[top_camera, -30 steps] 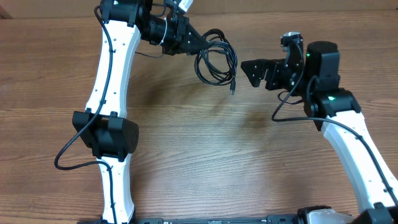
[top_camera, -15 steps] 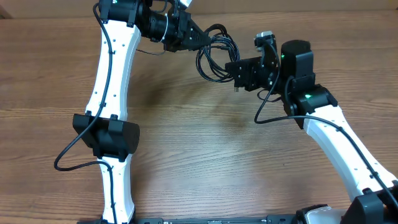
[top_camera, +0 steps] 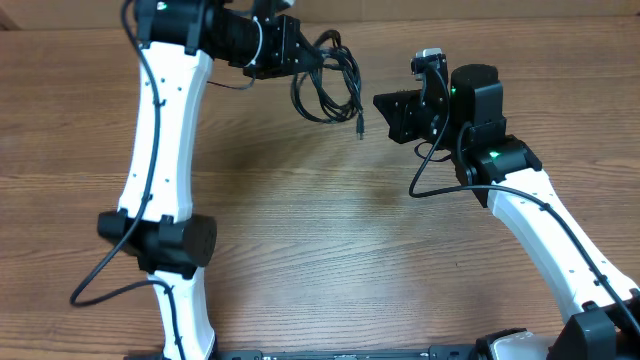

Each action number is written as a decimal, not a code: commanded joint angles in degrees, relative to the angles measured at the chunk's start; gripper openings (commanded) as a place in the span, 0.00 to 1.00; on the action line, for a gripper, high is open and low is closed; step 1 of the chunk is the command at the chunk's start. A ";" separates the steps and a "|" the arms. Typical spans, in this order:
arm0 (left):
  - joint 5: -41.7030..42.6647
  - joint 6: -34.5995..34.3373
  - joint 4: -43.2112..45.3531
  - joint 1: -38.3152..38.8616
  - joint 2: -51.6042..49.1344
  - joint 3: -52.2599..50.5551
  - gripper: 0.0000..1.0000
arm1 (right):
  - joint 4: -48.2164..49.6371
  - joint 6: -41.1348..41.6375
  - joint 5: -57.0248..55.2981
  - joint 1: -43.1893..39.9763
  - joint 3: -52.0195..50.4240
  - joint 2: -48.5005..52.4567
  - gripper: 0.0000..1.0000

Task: Untangle cables

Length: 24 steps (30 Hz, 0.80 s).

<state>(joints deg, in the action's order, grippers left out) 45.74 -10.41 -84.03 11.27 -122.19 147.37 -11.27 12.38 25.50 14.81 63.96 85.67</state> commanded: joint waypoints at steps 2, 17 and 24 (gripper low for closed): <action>-4.24 -0.13 0.72 0.09 4.42 1.73 0.04 | -0.20 -0.13 -0.20 0.55 0.92 -0.68 0.04; -4.85 -0.98 1.68 0.02 4.74 1.73 0.04 | -0.11 -0.11 -0.94 6.58 0.92 -0.68 0.04; -6.73 -0.42 -0.22 0.26 4.74 1.73 0.04 | 5.84 2.29 -1.03 6.56 1.40 -0.70 0.04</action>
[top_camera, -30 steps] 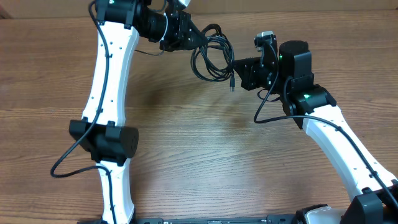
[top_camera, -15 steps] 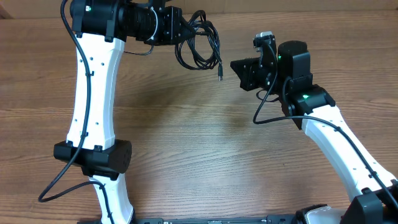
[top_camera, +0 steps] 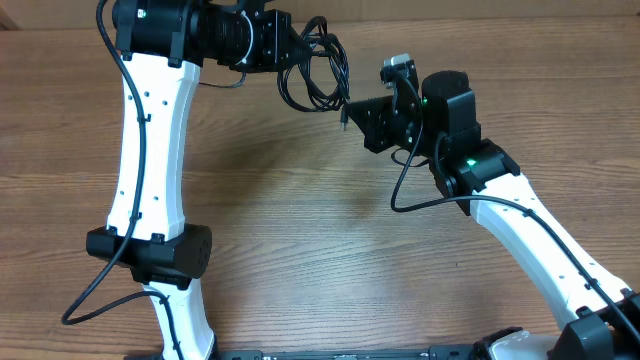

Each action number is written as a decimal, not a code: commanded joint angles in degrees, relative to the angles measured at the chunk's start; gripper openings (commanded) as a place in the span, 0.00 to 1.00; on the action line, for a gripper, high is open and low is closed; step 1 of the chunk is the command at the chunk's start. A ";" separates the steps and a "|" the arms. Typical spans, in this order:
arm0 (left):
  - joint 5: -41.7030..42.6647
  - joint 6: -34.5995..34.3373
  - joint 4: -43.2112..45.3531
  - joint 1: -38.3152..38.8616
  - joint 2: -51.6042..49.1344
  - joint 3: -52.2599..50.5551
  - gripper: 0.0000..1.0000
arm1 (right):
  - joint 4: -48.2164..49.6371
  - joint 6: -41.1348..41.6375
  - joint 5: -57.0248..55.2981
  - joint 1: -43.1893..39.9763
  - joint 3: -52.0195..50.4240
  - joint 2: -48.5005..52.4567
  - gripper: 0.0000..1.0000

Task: Untangle cables

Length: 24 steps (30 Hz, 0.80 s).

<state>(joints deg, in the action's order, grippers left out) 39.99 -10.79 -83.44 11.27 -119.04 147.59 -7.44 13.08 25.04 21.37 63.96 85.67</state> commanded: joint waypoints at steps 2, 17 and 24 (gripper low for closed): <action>-1.86 0.11 -1.62 0.66 1.60 1.51 0.04 | 3.30 1.79 -0.59 0.00 1.60 -0.70 0.04; 0.98 -0.20 -1.75 6.38 1.62 1.51 0.04 | 3.76 1.79 -2.51 0.24 1.66 0.17 0.04; -1.79 -0.13 -1.05 5.42 1.64 1.51 0.04 | 4.90 1.73 -2.54 0.07 1.84 0.26 0.04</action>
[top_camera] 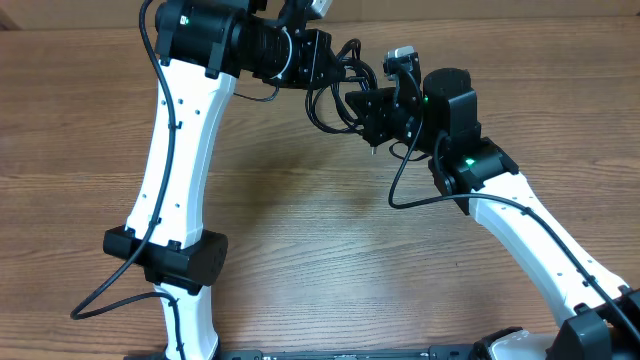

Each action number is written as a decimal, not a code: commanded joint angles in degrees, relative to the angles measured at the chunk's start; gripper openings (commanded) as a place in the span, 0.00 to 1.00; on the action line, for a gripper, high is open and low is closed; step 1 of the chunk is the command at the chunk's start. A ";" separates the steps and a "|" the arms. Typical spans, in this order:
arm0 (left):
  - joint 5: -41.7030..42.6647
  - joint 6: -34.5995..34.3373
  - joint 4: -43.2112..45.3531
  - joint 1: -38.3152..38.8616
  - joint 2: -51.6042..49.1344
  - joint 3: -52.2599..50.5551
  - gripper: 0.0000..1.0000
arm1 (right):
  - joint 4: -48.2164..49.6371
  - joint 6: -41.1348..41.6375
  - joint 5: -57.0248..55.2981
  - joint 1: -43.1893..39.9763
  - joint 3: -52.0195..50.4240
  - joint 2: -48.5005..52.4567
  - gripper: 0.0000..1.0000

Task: Untangle cables

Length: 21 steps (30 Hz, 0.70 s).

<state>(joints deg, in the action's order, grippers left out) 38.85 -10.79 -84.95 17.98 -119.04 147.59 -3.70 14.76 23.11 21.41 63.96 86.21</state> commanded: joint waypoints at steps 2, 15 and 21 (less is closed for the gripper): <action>-4.02 -0.09 0.02 -2.16 1.64 1.51 0.04 | 1.31 0.04 -0.61 -0.55 2.38 -1.51 0.04; -21.46 4.37 -0.59 0.48 1.88 1.53 1.00 | -10.23 -0.15 -9.16 -4.28 3.08 -4.37 0.87; -30.27 1.64 -0.44 0.37 5.09 1.53 1.00 | -8.13 -0.13 -9.20 -0.13 2.78 5.49 0.90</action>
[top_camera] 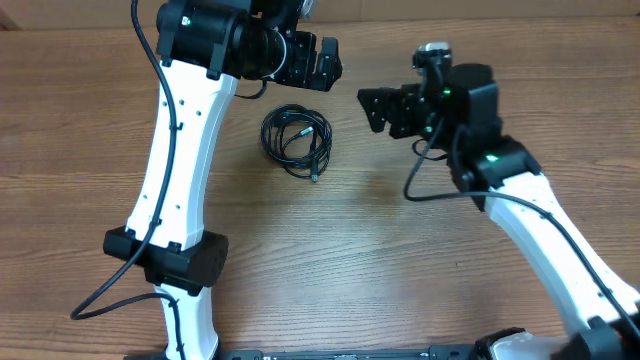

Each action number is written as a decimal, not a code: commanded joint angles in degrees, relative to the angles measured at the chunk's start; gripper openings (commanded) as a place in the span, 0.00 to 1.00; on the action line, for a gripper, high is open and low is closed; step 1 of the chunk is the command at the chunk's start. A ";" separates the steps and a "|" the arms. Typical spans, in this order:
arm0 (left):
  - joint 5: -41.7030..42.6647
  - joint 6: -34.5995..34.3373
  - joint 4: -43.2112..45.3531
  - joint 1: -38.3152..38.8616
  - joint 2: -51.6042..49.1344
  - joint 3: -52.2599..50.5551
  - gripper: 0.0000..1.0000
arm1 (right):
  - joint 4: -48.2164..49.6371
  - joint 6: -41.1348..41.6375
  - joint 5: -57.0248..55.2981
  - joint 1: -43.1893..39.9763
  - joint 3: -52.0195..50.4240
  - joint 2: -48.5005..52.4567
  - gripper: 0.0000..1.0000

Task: Untangle cables

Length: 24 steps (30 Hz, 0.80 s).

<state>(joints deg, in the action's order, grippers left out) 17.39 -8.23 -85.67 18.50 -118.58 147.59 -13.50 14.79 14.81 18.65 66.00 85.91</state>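
Note:
The black cable (295, 140) lies on the wooden table (300, 250) as a loose coil, one plug end pointing to the lower right. No gripper touches it. My left gripper (333, 62) hangs above and behind the coil, open and empty. To the right of the coil my right gripper (364, 108) faces left, also open with nothing between its fingers. A gap of bare table separates the two grippers.
The left arm's white link and black elbow (165, 255) stand over the table's left front. The right arm's white link (545, 240) crosses the right front. Each arm's own thin black lead hangs beside it.
The cable, held up in my left gripper with the right gripper at it, now lies coiled on the table. Both grippers are empty, and the right one has drawn back to the right.
My left gripper held the bundled cable in the air at the back, the right gripper standing apart. Then the right gripper was closer, near the dangling plug. Then both grippers met at the bundle. Now the cable lies on the table and both grippers are free.

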 commanded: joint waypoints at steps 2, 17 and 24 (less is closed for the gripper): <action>-12.72 -1.27 0.00 -0.13 6.05 1.53 1.00 | 4.22 0.24 -0.90 3.85 0.76 9.51 0.90; -24.44 -3.58 -4.98 -0.26 14.67 1.51 1.00 | 8.09 9.77 1.79 8.11 0.76 28.55 0.83; -25.11 -3.54 -8.31 -0.26 14.64 1.51 1.00 | 8.04 10.62 -3.15 13.49 0.76 30.56 0.58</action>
<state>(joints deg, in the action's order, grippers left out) -6.11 -10.83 -92.97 18.35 -104.14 148.40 -5.61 24.71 14.39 30.11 66.06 115.09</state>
